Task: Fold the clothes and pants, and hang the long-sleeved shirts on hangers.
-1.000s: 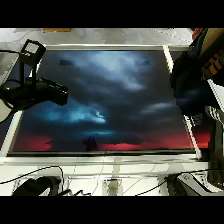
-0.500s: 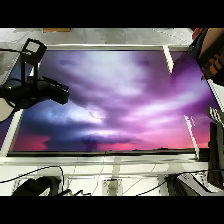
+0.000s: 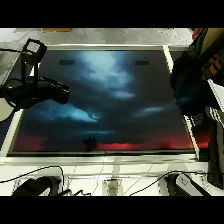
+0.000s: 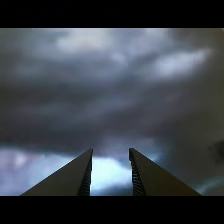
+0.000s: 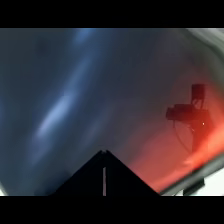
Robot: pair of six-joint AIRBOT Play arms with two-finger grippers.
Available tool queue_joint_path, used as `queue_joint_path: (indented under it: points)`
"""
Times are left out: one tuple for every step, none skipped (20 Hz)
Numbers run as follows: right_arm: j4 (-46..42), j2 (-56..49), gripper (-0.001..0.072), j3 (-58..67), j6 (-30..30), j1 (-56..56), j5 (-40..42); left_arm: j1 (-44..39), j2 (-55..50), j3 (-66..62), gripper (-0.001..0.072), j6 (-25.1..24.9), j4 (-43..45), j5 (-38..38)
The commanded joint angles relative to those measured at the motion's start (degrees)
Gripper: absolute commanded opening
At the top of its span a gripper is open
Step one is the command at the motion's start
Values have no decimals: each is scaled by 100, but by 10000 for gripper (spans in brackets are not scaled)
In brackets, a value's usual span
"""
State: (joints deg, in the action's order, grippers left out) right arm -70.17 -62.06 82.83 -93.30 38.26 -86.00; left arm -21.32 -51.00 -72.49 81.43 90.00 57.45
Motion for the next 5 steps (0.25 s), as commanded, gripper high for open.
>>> queue_joint_path:
  points:
    - [-258,-2,23,-404,367,-2031,490,2,-4,-2,256,0,0,0]
    - [-437,-4,23,-439,363,-2540,673,2,-4,-2,256,0,2,-2]
    - [-671,-13,22,-439,330,-3056,879,2,-4,-2,256,0,2,-2]
    - [-973,-13,22,-439,247,-3508,1084,2,-4,-2,256,0,2,-2]
    - [-1322,-13,22,-439,140,-3869,1252,2,-4,-2,256,0,0,-2]
